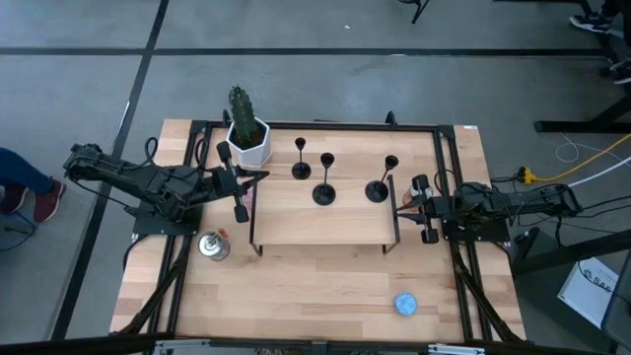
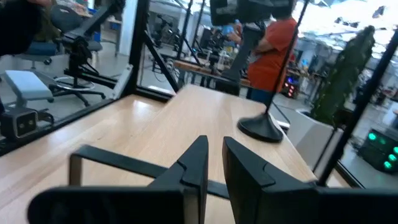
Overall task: Pick & Place candle stick holders
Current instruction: Put the black candle holder on the shelf
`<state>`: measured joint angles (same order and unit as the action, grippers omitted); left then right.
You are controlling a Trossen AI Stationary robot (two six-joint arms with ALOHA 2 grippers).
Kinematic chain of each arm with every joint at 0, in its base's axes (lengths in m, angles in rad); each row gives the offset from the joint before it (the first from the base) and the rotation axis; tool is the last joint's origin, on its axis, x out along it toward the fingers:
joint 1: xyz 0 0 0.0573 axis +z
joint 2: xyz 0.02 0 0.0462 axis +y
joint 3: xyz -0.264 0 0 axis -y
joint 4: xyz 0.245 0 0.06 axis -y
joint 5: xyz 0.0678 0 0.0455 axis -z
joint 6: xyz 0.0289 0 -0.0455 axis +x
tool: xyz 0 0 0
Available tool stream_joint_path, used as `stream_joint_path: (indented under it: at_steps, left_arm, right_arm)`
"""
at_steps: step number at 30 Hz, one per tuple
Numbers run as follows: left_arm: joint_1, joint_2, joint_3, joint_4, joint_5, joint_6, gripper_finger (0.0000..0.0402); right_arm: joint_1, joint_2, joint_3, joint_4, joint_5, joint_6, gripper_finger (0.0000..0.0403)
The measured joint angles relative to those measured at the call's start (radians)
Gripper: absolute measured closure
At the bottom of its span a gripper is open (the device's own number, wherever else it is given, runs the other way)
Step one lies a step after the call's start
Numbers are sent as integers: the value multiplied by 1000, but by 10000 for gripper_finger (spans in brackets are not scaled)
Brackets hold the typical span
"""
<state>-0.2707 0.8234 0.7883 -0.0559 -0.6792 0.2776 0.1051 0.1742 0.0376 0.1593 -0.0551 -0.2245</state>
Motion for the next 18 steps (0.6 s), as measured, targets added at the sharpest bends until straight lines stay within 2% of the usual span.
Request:
stream_joint_path:
  at_steps: [4, 8, 14, 18]
  left_arm:
    - [0, 0, 0, -1, -4, 52, 398]
    - [0, 0, 0, -8, -55, 50, 398]
    - [0, 0, 0, -9, -106, 50, 396]
    - [0, 0, 0, -9, -139, 49, 378]
  right_arm:
    - [0, 0, 0, -3, 99, 0, 350]
    - [0, 0, 0, -2, 183, 12, 350]
    - [0, 0, 0, 6, 183, 57, 350]
    - [0, 0, 0, 8, 183, 58, 350]
